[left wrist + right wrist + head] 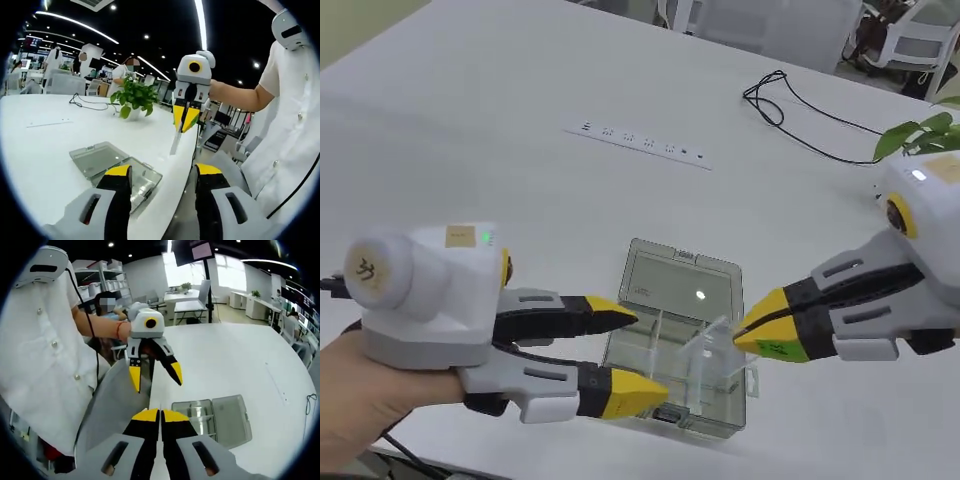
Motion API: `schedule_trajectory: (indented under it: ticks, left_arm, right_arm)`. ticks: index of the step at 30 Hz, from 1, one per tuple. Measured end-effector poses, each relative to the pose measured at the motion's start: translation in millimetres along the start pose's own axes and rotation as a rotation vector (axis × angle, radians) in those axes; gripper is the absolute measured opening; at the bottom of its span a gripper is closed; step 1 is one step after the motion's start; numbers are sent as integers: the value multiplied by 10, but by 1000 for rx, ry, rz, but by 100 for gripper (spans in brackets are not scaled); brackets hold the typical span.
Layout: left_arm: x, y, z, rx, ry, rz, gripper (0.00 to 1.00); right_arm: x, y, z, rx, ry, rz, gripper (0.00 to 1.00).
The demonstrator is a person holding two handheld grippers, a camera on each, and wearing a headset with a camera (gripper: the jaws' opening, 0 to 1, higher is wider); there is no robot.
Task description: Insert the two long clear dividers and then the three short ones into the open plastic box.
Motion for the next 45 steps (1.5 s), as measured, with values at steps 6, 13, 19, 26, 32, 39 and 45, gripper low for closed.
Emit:
schedule_trajectory:
  ticks: [6,13,19,26,32,39,45]
  left_arm:
    - [84,20,-62,-1,-46,-3,58]
    - [144,44,-102,-3,-72,-2,65]
    - [167,102,-128,-7,-84,-25,71]
    - [165,133,-166,-23,-104,-30,85]
    - [154,172,-187,-28,-108,-43,94]
    - [142,211,-189,-23,-104,-54,100]
    - [140,253,-195,-21,-103,-74,100]
  right_arm:
    - [-3,26,84,3,28,-15,3]
    - [-57,110,242,17,75,-59,3]
    - [-152,177,317,38,91,-100,3]
    - [-288,283,408,58,103,-131,3]
    - [-417,509,557,45,106,-136,3]
    - [-507,633,625,31,105,-129,3]
    - [-555,670,653,24,105,-116,3]
Point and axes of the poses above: the centre of the closed fingertips' face, and the gripper's own axes: x roughly backward along the fingers, z roughly to its right, y roughly out of its underside, the point moved 6 cm from there along x, roughly backward along the fingers, and after that the axes turned 2 degrees about x, right-handed, at the moved point
